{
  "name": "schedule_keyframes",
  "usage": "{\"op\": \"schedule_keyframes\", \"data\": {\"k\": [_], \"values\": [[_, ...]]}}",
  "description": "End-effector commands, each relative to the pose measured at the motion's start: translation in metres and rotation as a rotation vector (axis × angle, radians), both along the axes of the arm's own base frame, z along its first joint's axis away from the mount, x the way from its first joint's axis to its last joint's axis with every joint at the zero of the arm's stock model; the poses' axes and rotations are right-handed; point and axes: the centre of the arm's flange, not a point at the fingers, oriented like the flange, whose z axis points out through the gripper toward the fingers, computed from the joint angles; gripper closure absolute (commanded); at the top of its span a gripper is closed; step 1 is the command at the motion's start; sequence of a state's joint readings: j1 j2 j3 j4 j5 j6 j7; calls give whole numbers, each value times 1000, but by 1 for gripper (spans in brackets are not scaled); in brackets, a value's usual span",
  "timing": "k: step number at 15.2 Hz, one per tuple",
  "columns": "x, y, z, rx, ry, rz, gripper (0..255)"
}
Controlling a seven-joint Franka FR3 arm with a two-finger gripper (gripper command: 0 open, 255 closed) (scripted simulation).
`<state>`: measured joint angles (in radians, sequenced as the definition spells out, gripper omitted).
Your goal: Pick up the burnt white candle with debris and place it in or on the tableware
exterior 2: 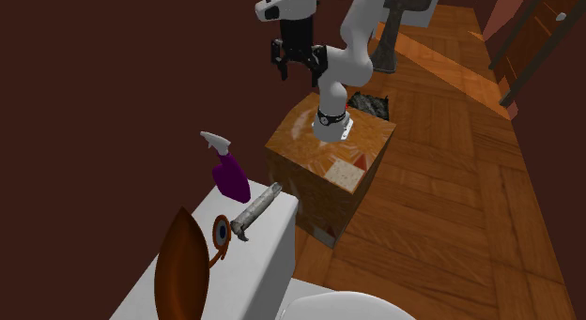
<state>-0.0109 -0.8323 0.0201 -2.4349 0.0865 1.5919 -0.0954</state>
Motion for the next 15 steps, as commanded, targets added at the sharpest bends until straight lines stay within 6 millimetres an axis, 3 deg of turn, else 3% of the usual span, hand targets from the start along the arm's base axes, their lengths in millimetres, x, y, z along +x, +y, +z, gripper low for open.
{"op": "schedule_keyframes", "data": {"k": [1,15], "values": [[0,0,0,0,0,0,0],[139,43,-113,-42,-14,-48,0]]}}
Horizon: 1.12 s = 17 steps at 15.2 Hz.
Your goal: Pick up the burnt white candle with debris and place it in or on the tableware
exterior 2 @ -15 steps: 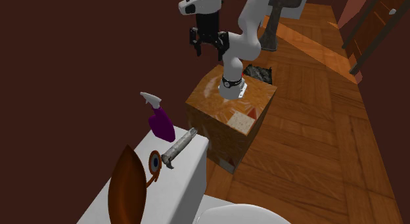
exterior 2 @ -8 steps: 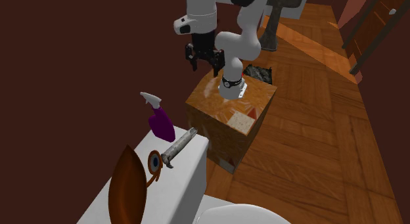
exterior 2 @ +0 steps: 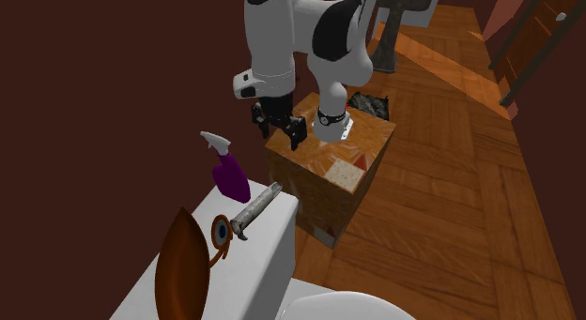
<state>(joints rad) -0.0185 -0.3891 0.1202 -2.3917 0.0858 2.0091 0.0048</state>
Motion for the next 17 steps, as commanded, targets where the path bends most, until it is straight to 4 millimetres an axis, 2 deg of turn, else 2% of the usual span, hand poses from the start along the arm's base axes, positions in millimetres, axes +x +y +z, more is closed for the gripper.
{"op": "schedule_keyframes", "data": {"k": [1,10,17], "values": [[18,9,-15,-5,-4,-7,0],[108,30,-86,-32,-12,-37,0],[108,30,-123,-32,-12,-37,0]]}}
